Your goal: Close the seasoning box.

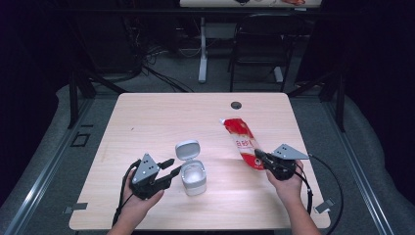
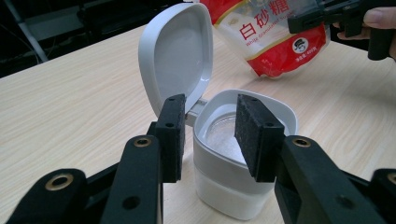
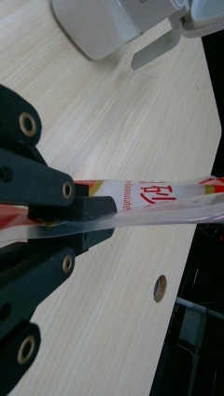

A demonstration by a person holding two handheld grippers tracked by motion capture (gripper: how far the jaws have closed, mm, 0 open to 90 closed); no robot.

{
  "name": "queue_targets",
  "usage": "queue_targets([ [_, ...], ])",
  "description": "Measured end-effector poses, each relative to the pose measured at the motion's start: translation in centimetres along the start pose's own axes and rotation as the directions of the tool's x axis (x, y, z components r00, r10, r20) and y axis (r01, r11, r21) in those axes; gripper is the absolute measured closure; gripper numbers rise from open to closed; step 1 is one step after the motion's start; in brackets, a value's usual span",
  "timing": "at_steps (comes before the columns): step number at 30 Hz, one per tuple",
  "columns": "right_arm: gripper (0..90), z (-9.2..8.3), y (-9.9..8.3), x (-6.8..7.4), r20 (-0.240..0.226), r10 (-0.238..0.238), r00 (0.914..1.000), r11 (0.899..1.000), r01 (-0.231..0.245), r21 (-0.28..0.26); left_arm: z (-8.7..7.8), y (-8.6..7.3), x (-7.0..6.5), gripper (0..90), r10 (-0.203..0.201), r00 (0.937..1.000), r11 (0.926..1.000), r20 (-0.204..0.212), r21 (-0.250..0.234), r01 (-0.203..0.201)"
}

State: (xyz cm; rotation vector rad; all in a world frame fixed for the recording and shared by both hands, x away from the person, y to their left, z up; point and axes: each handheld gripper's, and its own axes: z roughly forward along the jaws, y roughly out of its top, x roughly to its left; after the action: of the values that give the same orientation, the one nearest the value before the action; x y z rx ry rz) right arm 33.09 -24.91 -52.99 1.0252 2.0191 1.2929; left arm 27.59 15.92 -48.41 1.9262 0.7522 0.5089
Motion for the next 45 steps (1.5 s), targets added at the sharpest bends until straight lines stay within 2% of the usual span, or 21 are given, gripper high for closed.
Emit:
queue_targets([
  [9,88.0,-0.4,-0.1,0.1,-0.005,-0.029,0.9996,0.999,0.029,0.042,-0.2,0.0,0.1,63.6,-0.005,1.0000,1.0000,-0.006,-0.005,0.005],
  [11,87.6,-0.8,-0.3,-0.2,-0.011,-0.040,0.9991,0.997,0.041,0.060,-0.2,0.0,0.1,63.6,-0.004,1.0000,1.0000,-0.007,-0.004,0.004],
  [16,85.9,-1.3,-0.9,-0.9,-0.016,-0.032,0.9994,0.996,0.033,0.087,-0.2,0.0,0.1,63.6,-0.004,1.0000,1.0000,-0.007,-0.006,0.004],
  [21,81.6,-2.1,-1.5,-1.4,-0.014,-0.061,0.9980,0.990,0.062,0.126,-0.2,0.0,0.1,63.6,-0.004,1.0000,1.0000,-0.007,-0.003,0.004],
  [24,77.6,-2.5,-1.8,-1.8,-0.019,-0.051,0.9985,0.990,0.053,0.127,-0.2,0.0,0.2,63.6,-0.006,1.0000,1.0000,-0.008,-0.005,0.006],
  [28,72.7,-2.8,-2.0,-1.9,-0.019,-0.027,0.9994,0.994,0.029,0.103,-0.3,0.0,0.2,63.5,-0.006,0.9999,1.0000,-0.012,-0.007,0.006],
  [31,67.8,-3.0,-2.2,-2.0,-0.028,-0.033,0.9991,0.994,0.036,0.102,-0.3,0.0,0.3,63.5,-0.007,0.9999,0.9999,-0.011,-0.009,0.007],
  [36,62.2,-3.5,-2.1,-1.9,-0.020,-0.018,0.9996,0.997,0.019,0.068,-0.4,0.0,0.4,63.5,-0.006,0.9999,0.9999,-0.012,-0.009,0.006],
  [45,52.3,-4.4,-2.1,-1.5,0.008,-0.007,0.9999,0.998,0.007,0.062,-0.4,-0.1,0.6,62.9,-0.012,0.9998,0.9999,-0.018,-0.009,0.012],
])
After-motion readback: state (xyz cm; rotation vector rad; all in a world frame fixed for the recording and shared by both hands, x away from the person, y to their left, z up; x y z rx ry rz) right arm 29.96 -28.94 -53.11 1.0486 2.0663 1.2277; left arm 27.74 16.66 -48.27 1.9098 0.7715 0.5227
